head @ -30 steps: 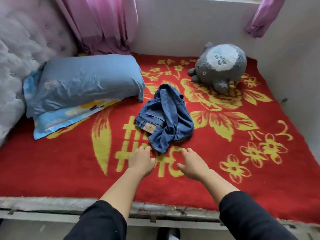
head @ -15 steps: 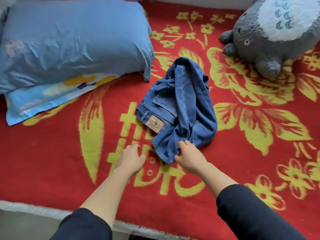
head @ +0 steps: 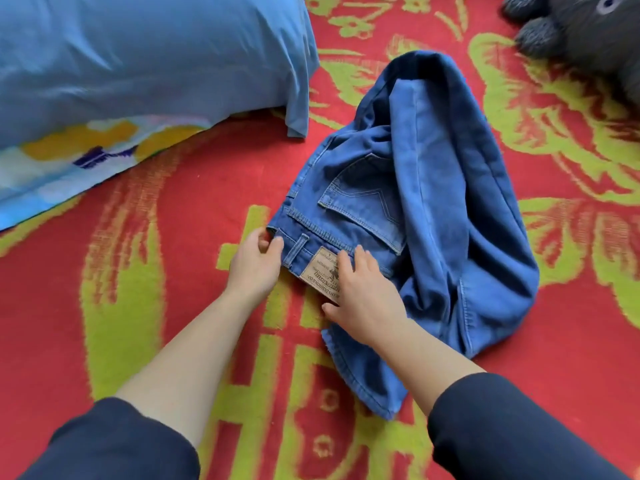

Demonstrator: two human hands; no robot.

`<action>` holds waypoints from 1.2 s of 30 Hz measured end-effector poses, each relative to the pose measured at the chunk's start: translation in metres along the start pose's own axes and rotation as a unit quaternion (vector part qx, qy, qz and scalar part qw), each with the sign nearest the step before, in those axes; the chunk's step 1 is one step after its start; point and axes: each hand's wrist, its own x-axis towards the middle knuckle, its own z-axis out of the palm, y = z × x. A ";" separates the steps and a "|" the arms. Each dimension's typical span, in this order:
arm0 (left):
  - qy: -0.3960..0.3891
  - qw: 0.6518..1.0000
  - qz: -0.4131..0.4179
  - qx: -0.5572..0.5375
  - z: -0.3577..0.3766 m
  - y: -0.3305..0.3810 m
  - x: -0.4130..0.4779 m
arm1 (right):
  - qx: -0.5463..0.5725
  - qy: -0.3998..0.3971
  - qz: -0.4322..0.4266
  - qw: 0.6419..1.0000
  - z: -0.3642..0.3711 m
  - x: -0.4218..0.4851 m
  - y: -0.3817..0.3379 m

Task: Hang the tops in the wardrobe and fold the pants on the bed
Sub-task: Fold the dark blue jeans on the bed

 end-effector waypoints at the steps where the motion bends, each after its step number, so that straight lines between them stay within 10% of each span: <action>1: 0.002 0.999 -0.002 -0.040 0.003 0.003 0.013 | -0.042 0.014 -0.004 0.999 0.006 0.004 -0.001; 10: -0.099 0.975 -0.055 -0.189 0.002 -0.007 0.035 | -0.058 0.154 0.026 0.986 -0.003 0.027 -0.008; 27: -0.235 0.959 -0.155 0.031 0.001 -0.082 -0.206 | 0.232 -0.029 0.307 0.923 0.015 -0.160 0.038; 36: -0.150 0.923 -0.235 -0.266 -0.044 -0.011 -0.272 | 0.354 0.062 0.271 0.893 -0.054 -0.243 0.034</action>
